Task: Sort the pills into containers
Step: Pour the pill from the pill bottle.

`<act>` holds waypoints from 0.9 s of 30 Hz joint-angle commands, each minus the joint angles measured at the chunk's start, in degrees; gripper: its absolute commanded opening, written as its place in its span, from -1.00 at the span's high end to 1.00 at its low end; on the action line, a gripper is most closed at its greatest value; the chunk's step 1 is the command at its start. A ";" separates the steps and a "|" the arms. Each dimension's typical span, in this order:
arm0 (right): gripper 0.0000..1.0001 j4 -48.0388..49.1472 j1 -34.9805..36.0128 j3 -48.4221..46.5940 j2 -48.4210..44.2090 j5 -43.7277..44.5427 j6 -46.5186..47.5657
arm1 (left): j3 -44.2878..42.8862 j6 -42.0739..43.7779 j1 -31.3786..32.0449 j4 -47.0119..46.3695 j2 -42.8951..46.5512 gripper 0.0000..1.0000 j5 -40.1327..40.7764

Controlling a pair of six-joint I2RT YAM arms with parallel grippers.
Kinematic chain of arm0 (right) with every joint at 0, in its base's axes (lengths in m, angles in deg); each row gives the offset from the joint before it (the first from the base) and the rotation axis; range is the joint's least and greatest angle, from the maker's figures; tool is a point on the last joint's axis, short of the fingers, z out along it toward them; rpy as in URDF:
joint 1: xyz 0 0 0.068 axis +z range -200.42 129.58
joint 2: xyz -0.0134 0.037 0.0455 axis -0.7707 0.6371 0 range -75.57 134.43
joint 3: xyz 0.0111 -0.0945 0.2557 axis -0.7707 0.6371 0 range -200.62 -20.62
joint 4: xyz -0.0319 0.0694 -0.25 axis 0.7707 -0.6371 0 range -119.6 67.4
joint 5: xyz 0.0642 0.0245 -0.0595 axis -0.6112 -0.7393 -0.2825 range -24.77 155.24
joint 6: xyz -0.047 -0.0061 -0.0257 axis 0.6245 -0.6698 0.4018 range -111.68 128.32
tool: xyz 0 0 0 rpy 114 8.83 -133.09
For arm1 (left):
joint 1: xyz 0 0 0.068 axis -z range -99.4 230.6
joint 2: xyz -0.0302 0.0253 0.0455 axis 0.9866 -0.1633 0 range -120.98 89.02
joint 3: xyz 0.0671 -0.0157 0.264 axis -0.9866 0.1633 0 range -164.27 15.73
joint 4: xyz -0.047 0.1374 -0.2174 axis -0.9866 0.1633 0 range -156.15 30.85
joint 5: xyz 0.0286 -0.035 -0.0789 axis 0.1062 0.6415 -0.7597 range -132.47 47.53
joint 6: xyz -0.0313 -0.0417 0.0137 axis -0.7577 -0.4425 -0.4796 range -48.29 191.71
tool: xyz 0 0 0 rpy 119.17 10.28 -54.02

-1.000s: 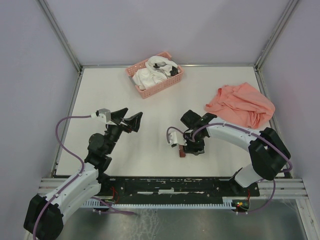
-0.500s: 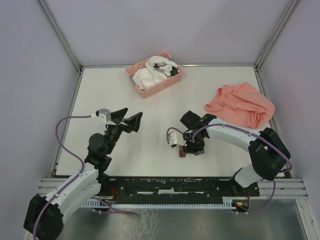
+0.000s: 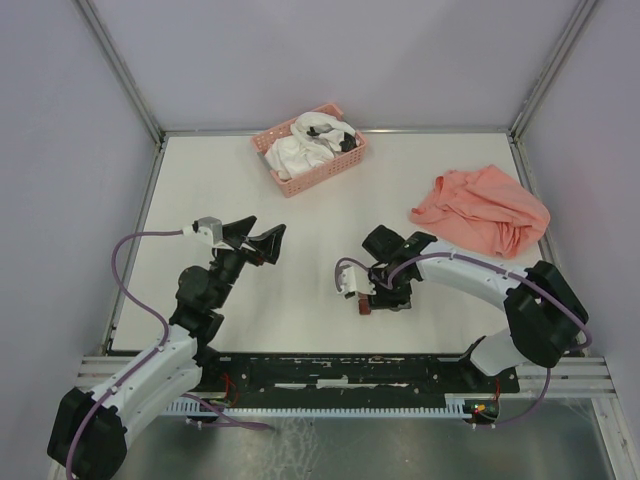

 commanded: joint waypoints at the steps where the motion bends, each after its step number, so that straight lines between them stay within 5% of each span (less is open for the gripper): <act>1: 0.96 1.38 -0.60 -0.79 -1.84 1.29 -1.22 | -0.49 2.00 0.20 -3.27 0.15 -0.98 0.51; 3: 0.96 -0.09 1.88 0.80 -2.28 -2.79 1.22 | -0.47 2.00 0.13 -3.17 0.13 -0.98 0.72; 5: 0.96 3.29 0.81 0.40 -1.92 5.09 -1.17 | -0.47 2.00 0.15 -3.26 0.12 -0.98 0.41; 8: 0.97 -0.41 1.59 0.46 -2.34 -4.03 0.67 | -0.36 2.01 0.14 -3.33 0.32 -0.98 0.69; 10: 0.97 3.62 1.61 1.19 -2.41 5.22 -1.02 | -0.39 2.00 0.19 -3.33 0.24 -0.98 0.43; 13: 0.96 -0.11 1.09 -0.05 -2.10 -3.37 0.34 | -0.17 2.01 0.18 -3.49 0.56 -0.98 0.67; 16: 0.97 4.38 1.39 0.71 -2.43 5.75 -1.41 | -0.21 1.94 0.20 -3.45 0.29 -0.98 0.47; 19: 0.96 -0.20 2.26 0.41 -2.53 -3.62 0.87 | -0.28 2.01 0.20 -3.43 0.41 -0.98 0.70; 22: 0.97 3.62 0.74 0.06 -2.69 5.36 -1.46 | -0.24 2.01 0.20 -3.50 0.34 -0.98 0.49; 24: 0.96 -0.33 1.32 -0.19 -2.88 -3.64 0.28 | -0.27 2.01 0.18 -3.55 0.41 -0.98 0.69; 27: 0.97 4.60 1.64 1.04 -2.96 6.67 -0.99 | -0.31 1.99 0.17 -3.44 0.23 -0.98 0.43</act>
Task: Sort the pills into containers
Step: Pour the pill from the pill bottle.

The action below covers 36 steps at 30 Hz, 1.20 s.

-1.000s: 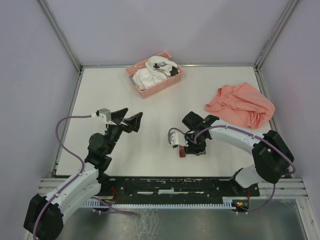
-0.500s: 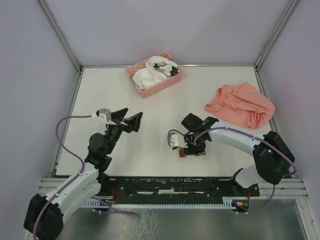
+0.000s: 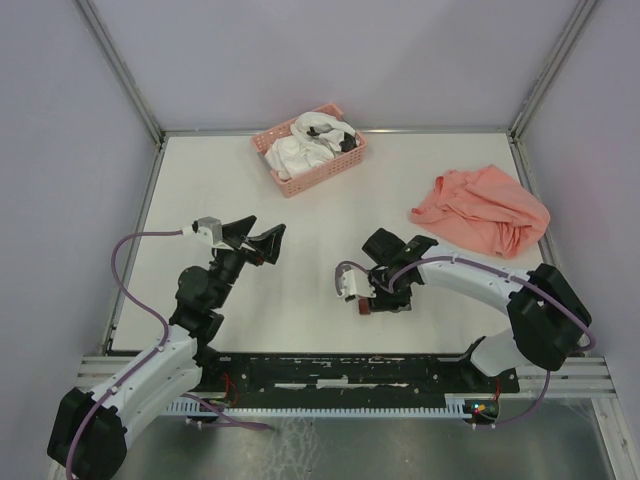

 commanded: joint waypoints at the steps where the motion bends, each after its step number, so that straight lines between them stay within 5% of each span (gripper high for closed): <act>1: 0.96 1.51 -0.72 -1.76 -1.33 1.71 -1.37 | -0.22 2.01 0.16 -3.41 0.36 -0.98 0.51; 3: 0.96 -1.37 1.09 -1.32 -1.89 -3.62 1.00 | -0.29 1.99 0.19 -3.17 0.36 -0.98 0.73; 5: 0.96 3.94 0.79 0.16 -2.54 5.53 -0.83 | -0.26 1.96 0.20 -3.32 0.29 -0.98 0.43; 8: 0.96 -1.03 0.73 -1.58 -1.59 -2.77 0.44 | -0.19 1.93 0.14 -3.35 0.50 -0.98 0.78; 11: 0.97 2.86 -0.03 -1.09 -2.17 5.22 -1.14 | -0.22 2.01 0.17 -3.36 0.37 -0.98 0.53; 14: 0.96 -1.00 1.51 -0.99 -2.59 -4.28 1.25 | -0.35 1.93 0.19 -3.20 0.19 -0.98 0.73; 16: 0.97 4.42 0.69 -0.04 -2.26 6.21 -0.80 | -0.45 1.94 0.17 -3.19 0.04 -0.98 0.37; 19: 0.96 -1.30 0.54 -1.87 -2.29 -5.80 0.78 | -0.36 1.93 0.13 -3.22 0.26 -0.98 0.73; 21: 0.97 4.90 -0.07 -0.31 -2.27 5.32 -2.05 | -0.35 2.02 0.14 -3.22 0.12 -0.98 0.41; 24: 0.96 -1.35 0.19 -1.75 -1.70 -5.60 0.04 | -0.34 1.93 0.20 -3.20 0.35 -0.98 0.72; 26: 0.97 4.65 0.13 -0.14 -2.63 3.67 -1.95 | -0.43 1.92 0.17 -3.16 0.13 -0.98 0.52; 29: 0.96 -1.70 0.26 -2.26 -1.13 -5.51 -0.20 | -0.34 1.96 0.19 -3.18 0.34 -0.98 0.69; 31: 0.97 4.86 0.61 0.11 -2.32 4.09 -1.80 | -0.39 1.92 0.15 -3.22 0.17 -0.98 0.57; 34: 0.97 -0.86 -0.15 -2.18 -1.18 -3.77 -1.20 | -0.24 1.96 0.15 -3.27 0.39 -0.98 0.67; 36: 0.96 2.35 0.95 -0.53 -1.61 1.94 -1.07 | -0.42 1.92 0.18 -3.16 0.02 -0.98 0.55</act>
